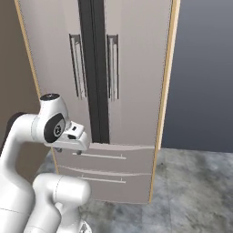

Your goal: Place one of the steaks on the plate and the other in the bowl. Then place the bowl in the fridge.

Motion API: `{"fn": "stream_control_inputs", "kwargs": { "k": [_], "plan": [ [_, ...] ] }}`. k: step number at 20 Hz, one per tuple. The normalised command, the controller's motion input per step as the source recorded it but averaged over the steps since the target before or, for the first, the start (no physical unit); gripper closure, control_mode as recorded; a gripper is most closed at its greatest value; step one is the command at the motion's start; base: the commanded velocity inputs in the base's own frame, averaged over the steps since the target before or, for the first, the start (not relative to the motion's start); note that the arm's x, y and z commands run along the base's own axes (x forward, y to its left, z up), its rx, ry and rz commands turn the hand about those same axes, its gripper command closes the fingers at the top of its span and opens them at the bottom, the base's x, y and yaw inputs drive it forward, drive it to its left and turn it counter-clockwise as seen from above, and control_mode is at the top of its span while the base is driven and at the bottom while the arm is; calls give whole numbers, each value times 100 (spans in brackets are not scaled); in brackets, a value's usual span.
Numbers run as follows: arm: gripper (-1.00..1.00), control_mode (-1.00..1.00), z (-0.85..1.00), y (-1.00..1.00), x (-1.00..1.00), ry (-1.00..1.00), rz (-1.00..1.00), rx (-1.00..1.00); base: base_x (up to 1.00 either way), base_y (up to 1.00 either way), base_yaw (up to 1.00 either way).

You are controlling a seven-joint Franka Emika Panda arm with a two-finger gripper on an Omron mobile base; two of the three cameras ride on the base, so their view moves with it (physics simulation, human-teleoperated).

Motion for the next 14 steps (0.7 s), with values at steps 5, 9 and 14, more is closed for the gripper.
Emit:
{"fn": "stream_control_inputs", "kwargs": {
  "k": [5,9,14],
  "plan": [
    [-100,-100,0,-13,16,-9,1,0,2,-1,0],
    [-100,-100,11,-29,34,-33,9,4,0,0,0],
    [-100,-100,74,0,89,-33,6,0,0,0,0]
  ]
}}
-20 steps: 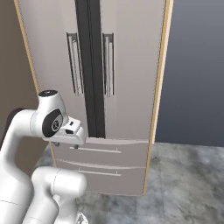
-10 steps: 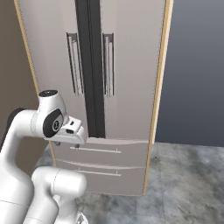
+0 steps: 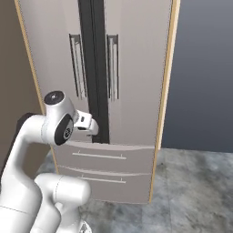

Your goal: Place one of the steaks on the plate and the other in the bowl. Then place the bowl in the fridge.

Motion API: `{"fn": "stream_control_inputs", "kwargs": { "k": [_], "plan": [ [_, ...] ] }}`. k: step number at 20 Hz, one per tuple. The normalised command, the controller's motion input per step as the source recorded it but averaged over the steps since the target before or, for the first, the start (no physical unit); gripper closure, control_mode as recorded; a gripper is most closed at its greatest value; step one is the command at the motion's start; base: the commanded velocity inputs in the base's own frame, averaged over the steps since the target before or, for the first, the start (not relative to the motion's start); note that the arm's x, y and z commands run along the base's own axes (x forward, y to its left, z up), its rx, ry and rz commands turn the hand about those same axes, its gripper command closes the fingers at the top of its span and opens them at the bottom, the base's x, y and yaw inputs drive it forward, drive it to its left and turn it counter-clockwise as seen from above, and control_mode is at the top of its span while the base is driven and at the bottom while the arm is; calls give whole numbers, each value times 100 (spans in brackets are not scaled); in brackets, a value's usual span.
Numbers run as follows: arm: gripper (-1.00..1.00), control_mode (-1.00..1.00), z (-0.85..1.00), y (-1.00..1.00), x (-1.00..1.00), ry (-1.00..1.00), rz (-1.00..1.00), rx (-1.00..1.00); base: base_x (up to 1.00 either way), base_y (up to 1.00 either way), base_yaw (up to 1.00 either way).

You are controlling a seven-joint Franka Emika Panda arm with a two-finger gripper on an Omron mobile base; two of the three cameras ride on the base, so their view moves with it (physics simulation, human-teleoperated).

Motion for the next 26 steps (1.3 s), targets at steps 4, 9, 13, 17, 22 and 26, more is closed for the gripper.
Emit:
{"fn": "stream_control_inputs", "kwargs": {
  "k": [4,9,13,17,22,26],
  "plan": [
    [-100,-100,71,0,90,-33,-2,0,0,0,0],
    [-100,-100,42,-1,92,-28,-7,0,0,0,0],
    [-100,-100,49,-9,65,-25,-9,2,0,0,0],
    [-100,-100,61,-25,1,-10,0,9,0,0,0],
    [-100,-100,8,-11,12,1,0,8,0,0,0],
    [-100,-100,2,-4,38,5,0,1,0,0,0]
  ]
}}
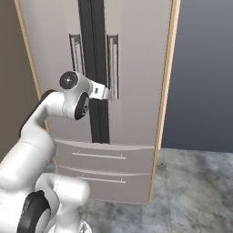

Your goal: Place one of the steaks on the plate and the other in the bowl. Then place the bowl in the fridge.

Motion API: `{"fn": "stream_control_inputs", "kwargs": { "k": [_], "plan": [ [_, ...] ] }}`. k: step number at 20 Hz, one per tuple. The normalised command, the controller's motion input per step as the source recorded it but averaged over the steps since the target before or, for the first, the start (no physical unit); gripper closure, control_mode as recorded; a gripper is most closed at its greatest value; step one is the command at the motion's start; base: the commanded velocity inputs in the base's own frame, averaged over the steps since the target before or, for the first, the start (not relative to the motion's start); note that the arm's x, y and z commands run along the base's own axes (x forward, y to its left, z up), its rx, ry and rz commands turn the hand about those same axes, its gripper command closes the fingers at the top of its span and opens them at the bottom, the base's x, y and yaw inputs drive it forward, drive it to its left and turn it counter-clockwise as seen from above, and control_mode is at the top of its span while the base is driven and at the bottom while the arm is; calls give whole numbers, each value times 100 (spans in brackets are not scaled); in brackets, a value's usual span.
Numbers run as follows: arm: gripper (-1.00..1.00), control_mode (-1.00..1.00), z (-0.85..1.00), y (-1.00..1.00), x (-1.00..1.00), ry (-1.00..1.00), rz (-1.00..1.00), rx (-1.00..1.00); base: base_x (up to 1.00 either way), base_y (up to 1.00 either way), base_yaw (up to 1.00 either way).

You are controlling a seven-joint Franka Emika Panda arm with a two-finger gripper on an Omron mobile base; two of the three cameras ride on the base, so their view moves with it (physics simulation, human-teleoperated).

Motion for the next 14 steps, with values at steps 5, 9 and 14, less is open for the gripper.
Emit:
{"fn": "stream_control_inputs", "kwargs": {
  "k": [5,9,14],
  "plan": [
    [-100,-100,0,-11,51,-2,0,0,0,0,0],
    [-100,-100,0,-28,61,-1,0,0,0,0,0],
    [-100,-100,0,0,49,0,0,-1,0,0,0]
  ]
}}
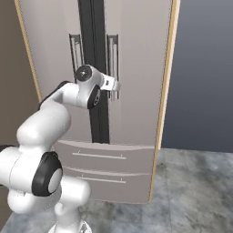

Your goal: Place one of the steaks on the plate and the other in the bowl. Then place the bowl in the fridge.

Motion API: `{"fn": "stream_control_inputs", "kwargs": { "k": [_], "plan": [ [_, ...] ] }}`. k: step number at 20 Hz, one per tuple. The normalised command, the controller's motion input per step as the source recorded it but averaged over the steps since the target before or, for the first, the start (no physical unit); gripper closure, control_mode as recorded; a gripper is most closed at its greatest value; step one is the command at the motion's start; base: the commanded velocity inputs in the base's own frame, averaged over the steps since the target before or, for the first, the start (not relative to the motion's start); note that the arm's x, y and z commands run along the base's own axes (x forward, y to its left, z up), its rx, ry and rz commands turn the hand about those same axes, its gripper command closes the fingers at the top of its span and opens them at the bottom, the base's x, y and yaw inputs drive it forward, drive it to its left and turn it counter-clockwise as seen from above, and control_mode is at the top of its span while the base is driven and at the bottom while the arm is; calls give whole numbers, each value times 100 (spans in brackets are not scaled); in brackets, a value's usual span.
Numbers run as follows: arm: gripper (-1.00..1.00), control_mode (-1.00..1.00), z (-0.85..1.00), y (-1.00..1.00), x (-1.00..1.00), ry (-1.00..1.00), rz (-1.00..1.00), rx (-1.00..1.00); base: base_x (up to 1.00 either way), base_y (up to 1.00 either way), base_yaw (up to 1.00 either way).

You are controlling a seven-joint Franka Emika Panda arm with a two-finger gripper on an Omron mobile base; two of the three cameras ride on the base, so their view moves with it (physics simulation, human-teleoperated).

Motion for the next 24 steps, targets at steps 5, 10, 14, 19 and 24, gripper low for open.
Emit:
{"fn": "stream_control_inputs", "kwargs": {
  "k": [5,10,14,19,24],
  "plan": [
    [-100,-100,0,5,48,0,0,-2,0,0,0],
    [-100,-100,0,0,64,0,0,0,0,0,0],
    [-100,-100,0,0,61,0,0,0,0,0,0],
    [-100,-100,-2,0,61,0,0,0,0,0,0],
    [-100,-100,-15,-20,53,-1,0,0,0,0,0]
  ]
}}
